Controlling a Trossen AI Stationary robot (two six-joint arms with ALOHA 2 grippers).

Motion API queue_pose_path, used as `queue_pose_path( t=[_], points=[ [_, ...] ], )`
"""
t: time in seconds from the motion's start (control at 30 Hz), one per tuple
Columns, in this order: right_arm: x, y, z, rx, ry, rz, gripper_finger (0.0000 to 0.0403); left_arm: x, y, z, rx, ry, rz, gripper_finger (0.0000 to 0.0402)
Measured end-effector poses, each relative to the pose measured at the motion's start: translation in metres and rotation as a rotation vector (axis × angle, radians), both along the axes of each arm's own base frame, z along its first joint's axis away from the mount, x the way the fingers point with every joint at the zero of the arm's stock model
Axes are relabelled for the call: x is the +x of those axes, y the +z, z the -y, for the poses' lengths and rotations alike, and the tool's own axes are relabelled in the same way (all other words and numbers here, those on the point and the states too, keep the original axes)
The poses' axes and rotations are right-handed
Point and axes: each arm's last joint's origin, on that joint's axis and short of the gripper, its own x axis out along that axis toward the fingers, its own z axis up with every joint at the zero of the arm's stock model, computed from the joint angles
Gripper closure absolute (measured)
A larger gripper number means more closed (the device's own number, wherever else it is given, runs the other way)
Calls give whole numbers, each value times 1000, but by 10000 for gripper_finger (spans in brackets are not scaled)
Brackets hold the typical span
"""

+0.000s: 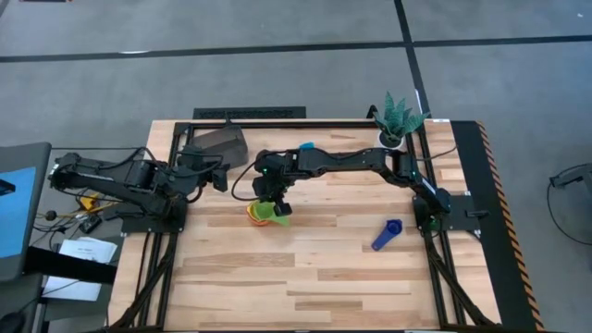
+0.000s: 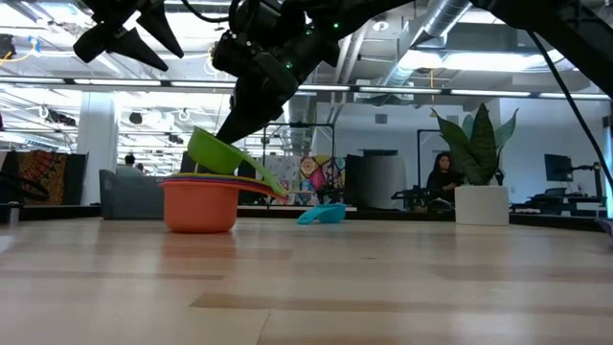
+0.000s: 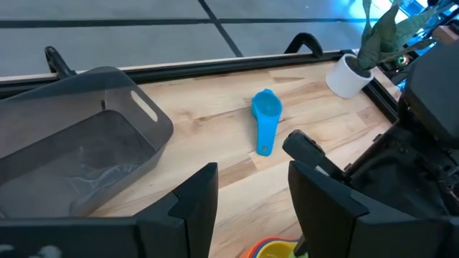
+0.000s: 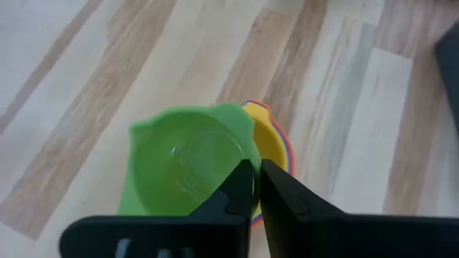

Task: Nest measuring cups in basket
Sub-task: Stack the green measuring cup on top of the yellow measuring cup

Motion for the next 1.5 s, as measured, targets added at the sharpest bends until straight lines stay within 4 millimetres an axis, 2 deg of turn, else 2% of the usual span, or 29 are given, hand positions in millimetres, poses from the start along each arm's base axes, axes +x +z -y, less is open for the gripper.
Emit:
queue_pose_path(
  t=[0.5,0.73,0.97,1.1,1.17,1.27,1.33,1.4,1.5],
  points=[
    [2,2,2,-27,-31,25,320,0,0,0,0,1,0,242],
    [1,2,7,44,-120,-4,296,0,0,0,1,1,0,242],
    [-21,25,14,151,-266,-127,314,-1,-1,0,3,1,-9,242],
    [-22,27,3,152,-345,-112,343,-1,-1,0,9,0,-15,242],
    [-19,34,-6,161,-370,-30,360,-1,-1,0,7,-3,-15,242],
    [-28,37,-23,192,-394,-19,390,0,-1,1,-1,-17,-13,242],
    [-28,31,-35,206,-419,28,394,0,-1,2,-12,-34,-11,242],
    [-37,24,-46,201,-448,-4,389,2,-1,5,-18,-52,-6,242],
    [-42,22,-60,237,-459,52,391,4,-2,9,-26,-72,-4,242]
  ],
)
